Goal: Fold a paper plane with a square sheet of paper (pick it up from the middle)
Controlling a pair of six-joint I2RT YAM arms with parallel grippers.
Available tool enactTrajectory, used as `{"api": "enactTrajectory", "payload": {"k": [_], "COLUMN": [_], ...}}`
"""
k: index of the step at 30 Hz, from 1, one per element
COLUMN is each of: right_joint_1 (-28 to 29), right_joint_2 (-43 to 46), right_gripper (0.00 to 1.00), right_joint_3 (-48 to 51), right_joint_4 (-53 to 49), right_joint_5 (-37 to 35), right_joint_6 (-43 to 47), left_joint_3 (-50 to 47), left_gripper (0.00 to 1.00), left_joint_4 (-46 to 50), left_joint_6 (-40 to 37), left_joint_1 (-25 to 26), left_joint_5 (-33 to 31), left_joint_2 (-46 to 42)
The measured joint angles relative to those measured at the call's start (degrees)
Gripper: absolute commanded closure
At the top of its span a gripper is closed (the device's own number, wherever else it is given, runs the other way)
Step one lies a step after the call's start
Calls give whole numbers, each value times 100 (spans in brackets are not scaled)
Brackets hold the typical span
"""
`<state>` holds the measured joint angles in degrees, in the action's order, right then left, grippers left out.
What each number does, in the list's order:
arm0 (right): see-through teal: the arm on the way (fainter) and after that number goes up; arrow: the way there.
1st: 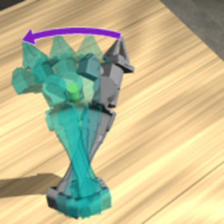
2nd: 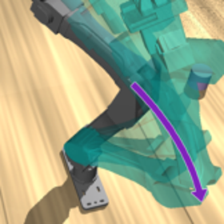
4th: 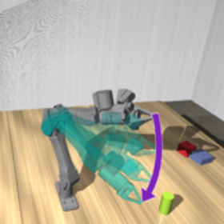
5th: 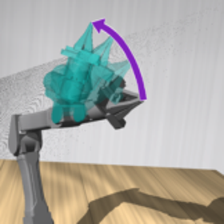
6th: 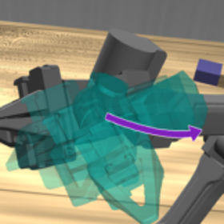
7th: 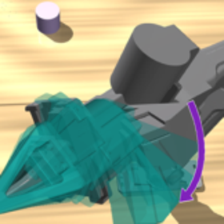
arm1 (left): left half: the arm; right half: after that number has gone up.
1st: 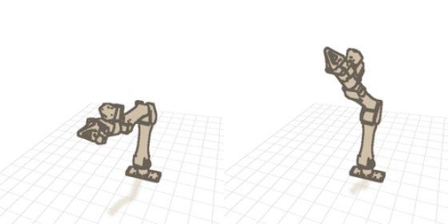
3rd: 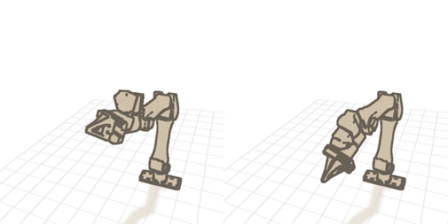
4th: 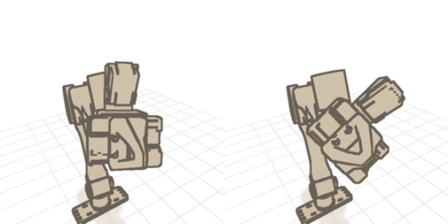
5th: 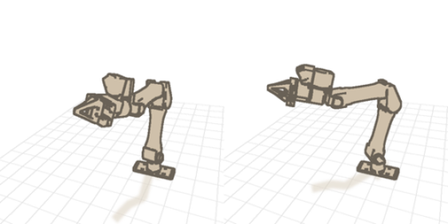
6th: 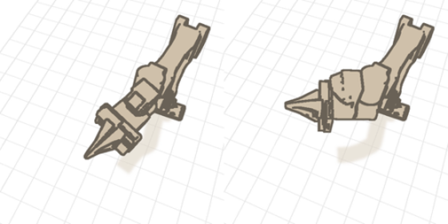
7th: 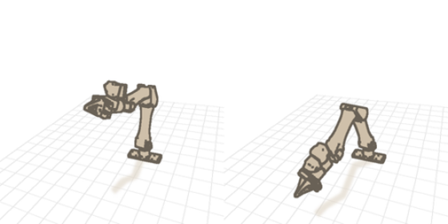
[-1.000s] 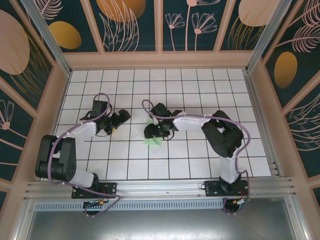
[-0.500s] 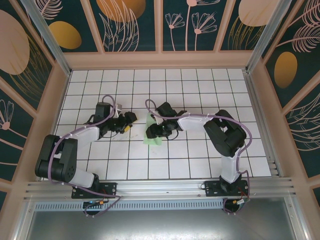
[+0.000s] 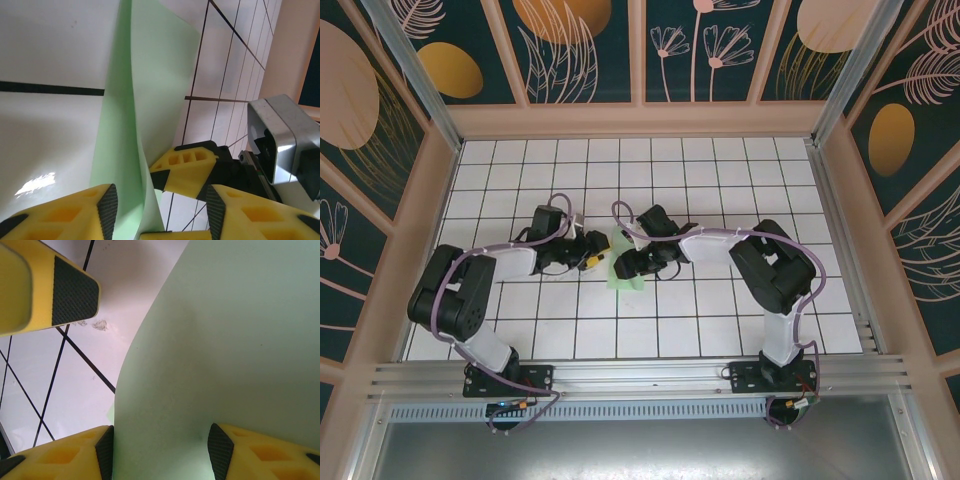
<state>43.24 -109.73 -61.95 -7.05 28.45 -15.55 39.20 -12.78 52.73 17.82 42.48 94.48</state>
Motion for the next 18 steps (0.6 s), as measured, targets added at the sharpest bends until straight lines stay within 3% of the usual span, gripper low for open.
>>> {"api": "enactTrajectory", "payload": {"k": [18], "right_joint_1": [-9], "right_joint_2": [28], "right_gripper": [43], "right_joint_3": [55], "right_joint_4": [81], "right_joint_5": [22], "right_joint_6": [26], "left_joint_3": [407], "left_gripper": [64], "left_joint_4": [-155], "left_joint_6": [57], "left_joint_1": [197], "left_joint_5": [63], "left_joint_2": [804]}}
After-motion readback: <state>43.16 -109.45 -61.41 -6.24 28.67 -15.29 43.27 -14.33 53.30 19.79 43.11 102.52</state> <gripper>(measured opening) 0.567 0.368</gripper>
